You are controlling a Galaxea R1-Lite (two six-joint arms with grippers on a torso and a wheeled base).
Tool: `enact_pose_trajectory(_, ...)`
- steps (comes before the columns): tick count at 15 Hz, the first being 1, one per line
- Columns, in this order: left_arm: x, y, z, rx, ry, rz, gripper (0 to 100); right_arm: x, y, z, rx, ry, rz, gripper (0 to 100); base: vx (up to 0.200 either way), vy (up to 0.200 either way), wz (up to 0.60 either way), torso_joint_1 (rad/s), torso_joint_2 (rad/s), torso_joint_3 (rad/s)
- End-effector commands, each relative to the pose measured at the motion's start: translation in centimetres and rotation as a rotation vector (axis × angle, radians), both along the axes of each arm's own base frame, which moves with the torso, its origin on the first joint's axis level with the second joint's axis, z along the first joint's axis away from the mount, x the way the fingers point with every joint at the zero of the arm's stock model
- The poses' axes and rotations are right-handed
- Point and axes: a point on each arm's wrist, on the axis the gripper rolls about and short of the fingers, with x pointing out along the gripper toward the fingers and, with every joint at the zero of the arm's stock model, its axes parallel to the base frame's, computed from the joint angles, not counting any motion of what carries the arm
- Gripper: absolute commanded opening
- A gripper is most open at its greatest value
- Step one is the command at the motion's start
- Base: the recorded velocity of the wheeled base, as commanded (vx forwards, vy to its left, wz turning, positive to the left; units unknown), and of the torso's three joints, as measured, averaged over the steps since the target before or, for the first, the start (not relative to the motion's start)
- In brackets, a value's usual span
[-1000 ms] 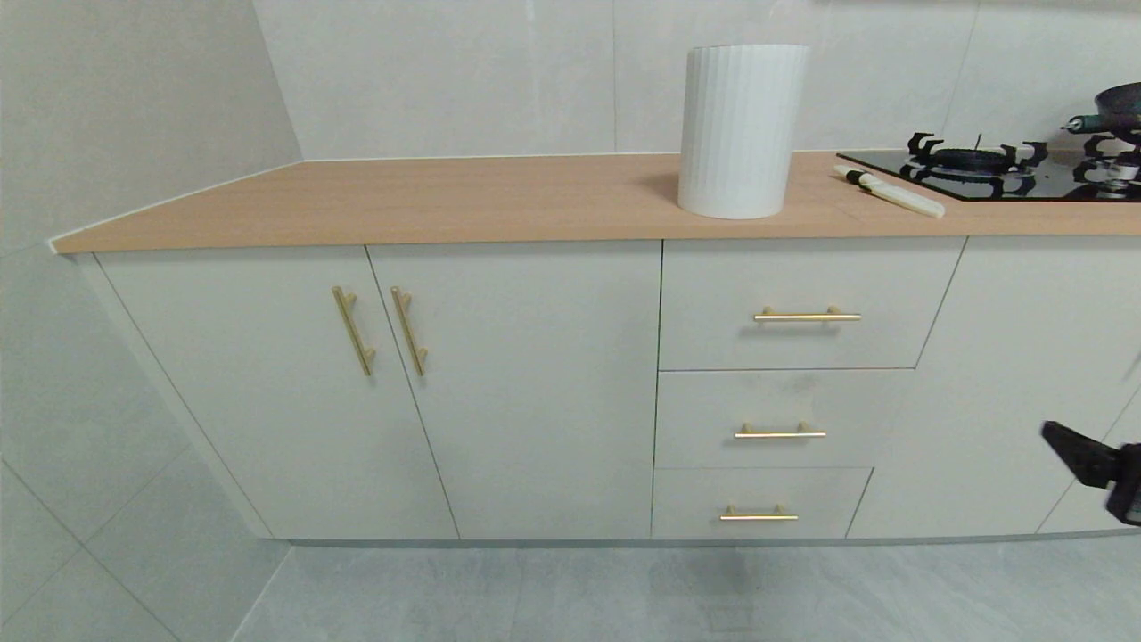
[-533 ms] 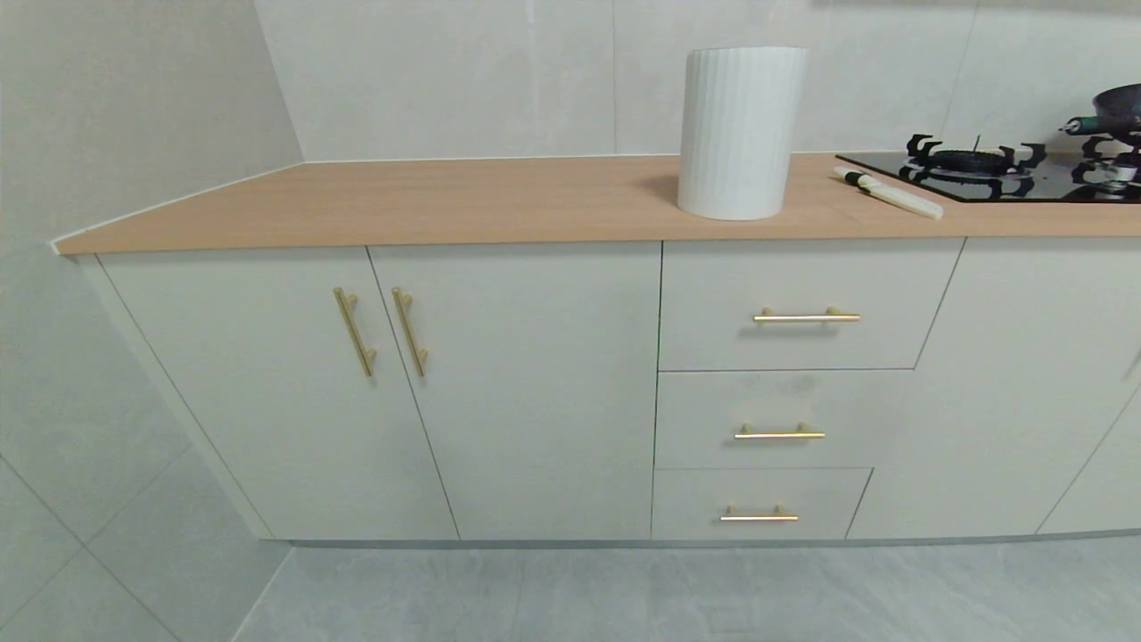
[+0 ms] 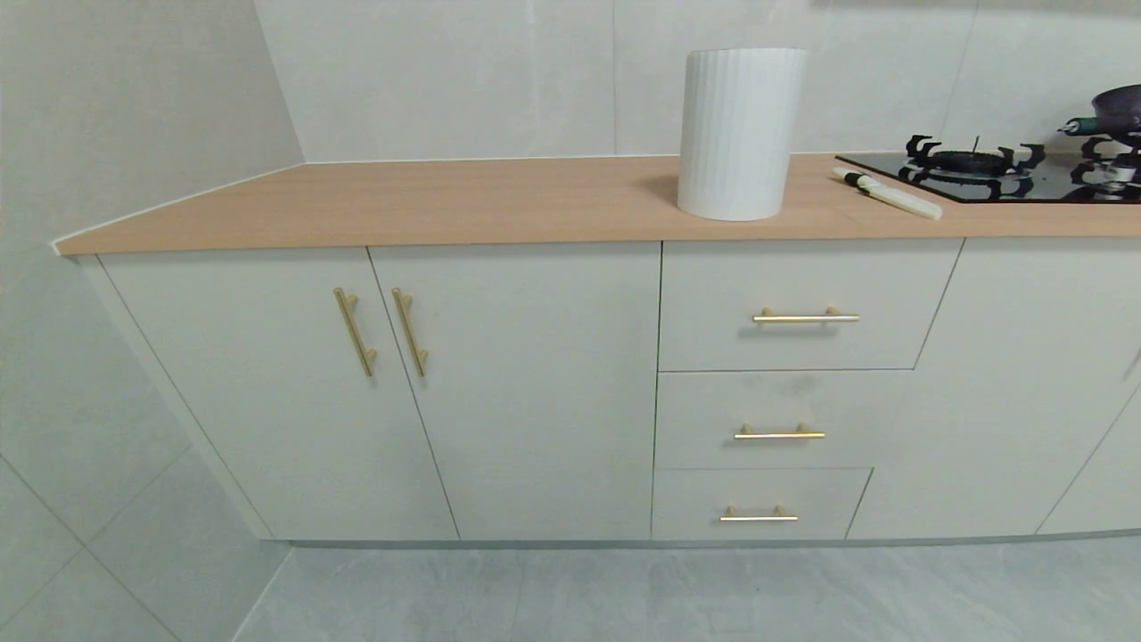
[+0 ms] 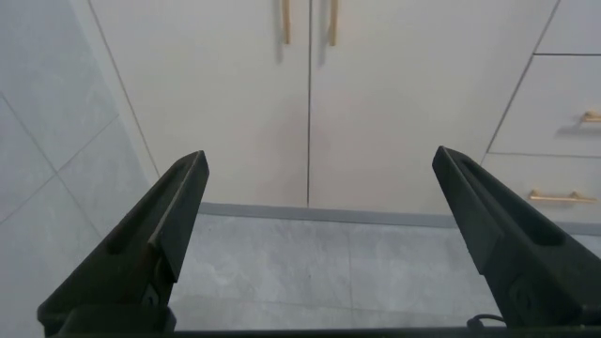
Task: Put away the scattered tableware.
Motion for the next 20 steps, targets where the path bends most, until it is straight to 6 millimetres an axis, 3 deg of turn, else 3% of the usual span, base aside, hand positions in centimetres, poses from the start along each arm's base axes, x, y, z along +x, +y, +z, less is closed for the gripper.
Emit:
enact_pose_trajectory(1, 0.0, 0.0, 0.0, 0.0, 0.0, 0.001, 100, 0.8, 0.3, -1.4, 0.005, -0.027, 0.118, 100, 0.0, 0.0, 0.0, 0.0, 0.0, 0.0)
enact_pose_trajectory(3, 0.0, 0.0, 0.0, -0.002, 0.0, 0.001, 100, 1.5, 0.7, -2.3, -0.017, -0.091, 0.326, 100, 0.0, 0.0, 0.0, 0.0, 0.0, 0.0)
enact_pose_trajectory(4, 0.0, 0.0, 0.0, 0.0, 0.0, 0.001, 100, 1.6, 0.8, -2.8, -0.007, -0.043, 0.345, 100, 0.0, 0.0, 0.0, 0.0, 0.0, 0.0)
enact_pose_trajectory(16, 0.0, 0.0, 0.0, 0.0, 0.0, 0.001, 100, 1.6, 0.8, -3.1, 0.02, -0.012, 0.351, 100, 0.0, 0.0, 0.0, 0.0, 0.0, 0.0)
enact_pose_trajectory(20, 0.0, 0.0, 0.0, -0.002, 0.0, 0.001, 100, 1.6, 0.8, -3.1, 0.02, -0.012, 0.35, 100, 0.2, 0.0, 0.0, 0.0, 0.0, -0.001)
